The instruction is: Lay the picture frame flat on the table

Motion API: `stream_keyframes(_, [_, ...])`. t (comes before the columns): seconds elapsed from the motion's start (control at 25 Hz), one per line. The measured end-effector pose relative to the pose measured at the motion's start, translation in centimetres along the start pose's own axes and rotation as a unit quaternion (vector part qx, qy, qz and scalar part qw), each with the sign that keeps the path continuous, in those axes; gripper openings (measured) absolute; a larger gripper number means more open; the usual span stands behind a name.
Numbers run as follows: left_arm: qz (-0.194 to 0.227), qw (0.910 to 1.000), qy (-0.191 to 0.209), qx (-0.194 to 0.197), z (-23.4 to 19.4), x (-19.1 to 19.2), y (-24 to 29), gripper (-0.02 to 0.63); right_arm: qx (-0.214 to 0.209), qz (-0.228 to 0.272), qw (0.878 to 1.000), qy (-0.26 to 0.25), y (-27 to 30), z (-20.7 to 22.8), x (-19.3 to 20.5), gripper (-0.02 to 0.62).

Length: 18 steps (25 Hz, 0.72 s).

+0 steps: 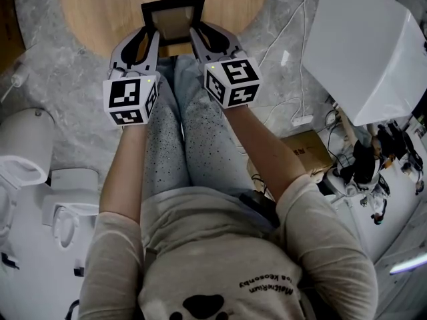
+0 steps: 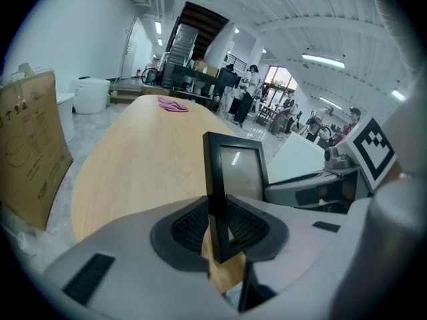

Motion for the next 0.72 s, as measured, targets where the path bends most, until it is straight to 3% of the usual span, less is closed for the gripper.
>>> stream_keyframes(0.72, [-0.032, 0.9993, -0.019, 0.004, -1.1, 1.0, 1.8, 0.091, -0.013, -0.033, 0.999, 0.003, 1.6, 0.8, 0.2, 0.074])
Point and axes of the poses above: the fingertips, and each gripper's own axes: y forward along the fingers, z to its right, x out of its underside, the point moved 5 cm from there along -y, backward along the fingers, and after that the axes turned 6 degrees about -x, right-handed, at the moved point
